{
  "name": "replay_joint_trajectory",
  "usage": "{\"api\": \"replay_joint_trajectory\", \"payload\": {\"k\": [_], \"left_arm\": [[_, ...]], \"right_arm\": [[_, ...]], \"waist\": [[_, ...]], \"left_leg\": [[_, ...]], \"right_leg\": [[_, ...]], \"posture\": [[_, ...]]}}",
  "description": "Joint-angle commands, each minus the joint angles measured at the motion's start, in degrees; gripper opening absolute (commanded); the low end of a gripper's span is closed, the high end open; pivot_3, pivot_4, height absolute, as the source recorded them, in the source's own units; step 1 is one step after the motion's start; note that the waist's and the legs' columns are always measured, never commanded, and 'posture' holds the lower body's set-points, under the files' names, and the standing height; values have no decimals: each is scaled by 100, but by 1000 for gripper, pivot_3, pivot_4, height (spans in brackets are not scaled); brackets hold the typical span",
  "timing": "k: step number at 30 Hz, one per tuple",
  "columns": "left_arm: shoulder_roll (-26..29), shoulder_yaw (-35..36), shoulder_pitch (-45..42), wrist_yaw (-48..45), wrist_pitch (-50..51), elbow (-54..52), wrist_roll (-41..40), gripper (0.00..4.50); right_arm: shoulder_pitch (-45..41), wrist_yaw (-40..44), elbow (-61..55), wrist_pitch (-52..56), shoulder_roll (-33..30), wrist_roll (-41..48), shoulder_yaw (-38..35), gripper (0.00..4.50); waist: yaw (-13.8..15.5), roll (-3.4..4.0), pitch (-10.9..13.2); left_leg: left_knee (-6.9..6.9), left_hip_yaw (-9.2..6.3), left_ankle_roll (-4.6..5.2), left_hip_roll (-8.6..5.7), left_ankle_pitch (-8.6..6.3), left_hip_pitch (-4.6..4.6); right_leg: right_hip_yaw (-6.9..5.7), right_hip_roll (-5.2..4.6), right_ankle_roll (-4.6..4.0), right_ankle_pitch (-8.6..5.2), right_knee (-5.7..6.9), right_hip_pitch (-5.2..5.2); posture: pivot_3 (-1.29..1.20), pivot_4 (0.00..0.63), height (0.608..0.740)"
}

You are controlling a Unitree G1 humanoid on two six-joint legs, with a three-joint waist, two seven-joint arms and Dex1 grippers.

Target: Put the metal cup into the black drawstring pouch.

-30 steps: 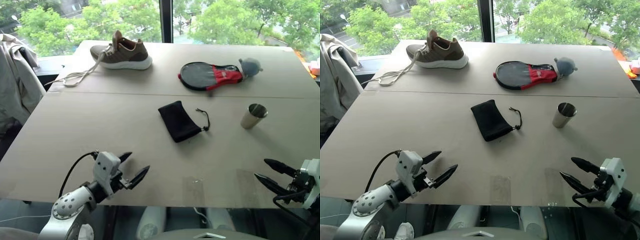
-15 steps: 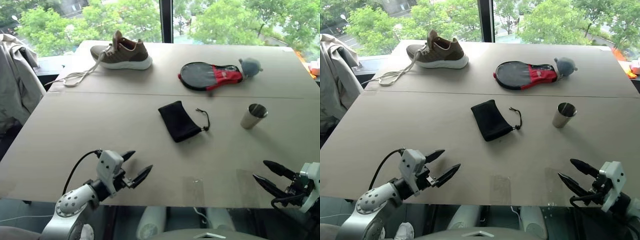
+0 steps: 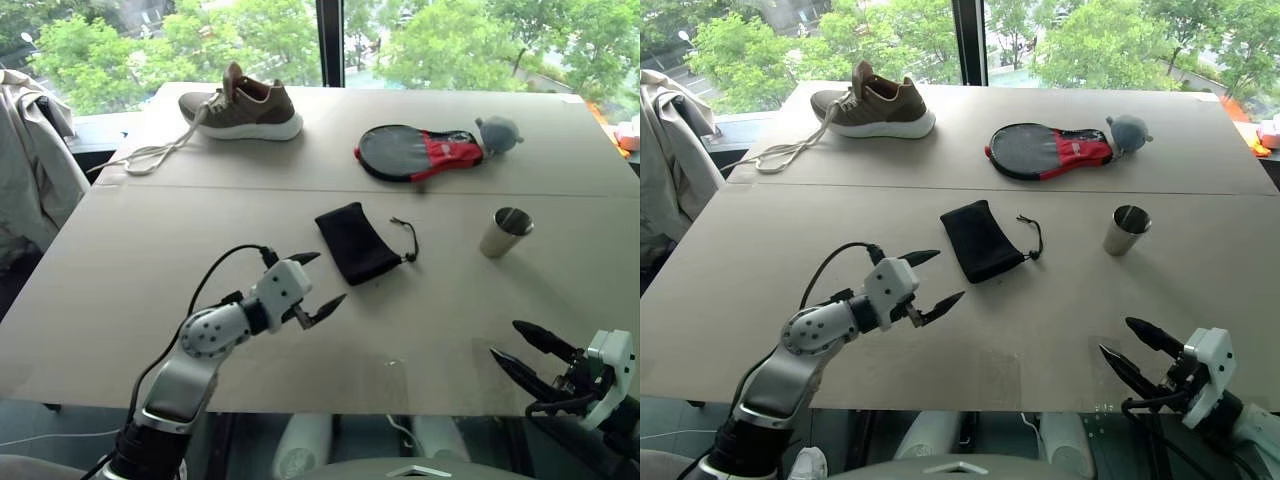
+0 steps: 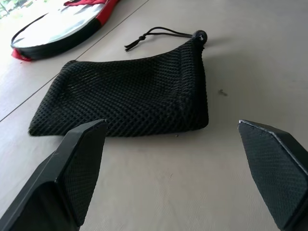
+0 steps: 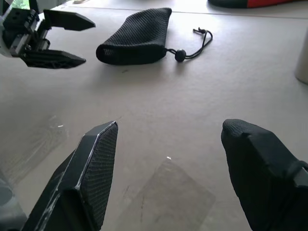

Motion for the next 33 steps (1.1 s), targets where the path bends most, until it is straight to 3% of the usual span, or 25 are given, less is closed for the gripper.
{"api": "replay_joint_trajectory", "payload": {"k": [1, 7, 22, 25, 28, 29, 30, 31, 33], "left_arm": [[-233, -105, -144, 365, 1, 15, 277, 4500], [-575, -205, -368, 645, 134, 179, 478, 4500], [-492, -102, -226, 1282, 121, 369, 1272, 4500], [-450, -94, -230, 1346, 111, 446, 1399, 3301], [-411, -111, -236, 1400, 33, 500, 1518, 1817], [-415, -101, -237, 1424, 21, 515, 1538, 1447], [-427, -85, -244, 1448, 28, 531, 1544, 1447], [-429, -75, -252, 1462, 14, 549, 1545, 745], [-427, -51, -263, 1471, -14, 575, 1530, 11]], "right_arm": [[193, -120, -361, -83, 86, 85, 32, 3466], [284, -326, -532, -8, 149, 105, 144, 3466], [27, -557, -522, 156, 35, 448, 15, 3466], [-43, -623, -536, 199, 18, 518, 12, 3551], [-84, -660, -546, 217, 18, 536, 28, 3551], [-95, -671, -549, 221, 21, 542, 35, 3551], [-105, -682, -551, 222, 24, 545, 42, 3551], [-115, -694, -553, 220, 25, 545, 52, 3551], [-129, -724, -565, 218, 34, 547, 70, 3551]], "waist": [[-1, -1, -1], [-8, 2, -2], [-10, 2, -2], [-2, 2, -2], [4, 2, -2], [0, 2, -2], [-1, 2, -2], [-1, 2, -2], [4, 4, -5]], "left_leg": [[0, -3, 0, 1, 0, 0], [4, -2, 0, 8, 0, 4], [4, -1, 0, 7, 0, 5], [5, -2, 0, 7, 0, 5], [6, -3, 0, 7, 0, 4], [6, -3, 0, 7, 0, 4], [6, -2, 0, 7, 0, 4], [6, -2, 0, 7, 0, 4], [6, -3, 0, 7, 0, 5]], "right_leg": [[-2, 1, 0, 0, 0, 0], [-1, 5, 1, 0, 7, 1], [-1, 6, -1, 0, 8, 1], [-1, 6, -1, 0, 11, 1], [-2, 6, -1, 0, 11, 2], [-2, 6, -1, 0, 11, 2], [-2, 6, -2, 1, 11, 2], [-1, 6, -2, 1, 11, 2], [-1, 6, -1, 1, 12, 2]], "posture": [[0, 150, 740], [0, 150, 740], [0, 150, 740], [0, 150, 740], [0, 150, 740], [0, 150, 740], [0, 150, 740], [0, 150, 740], [0, 150, 740]]}}
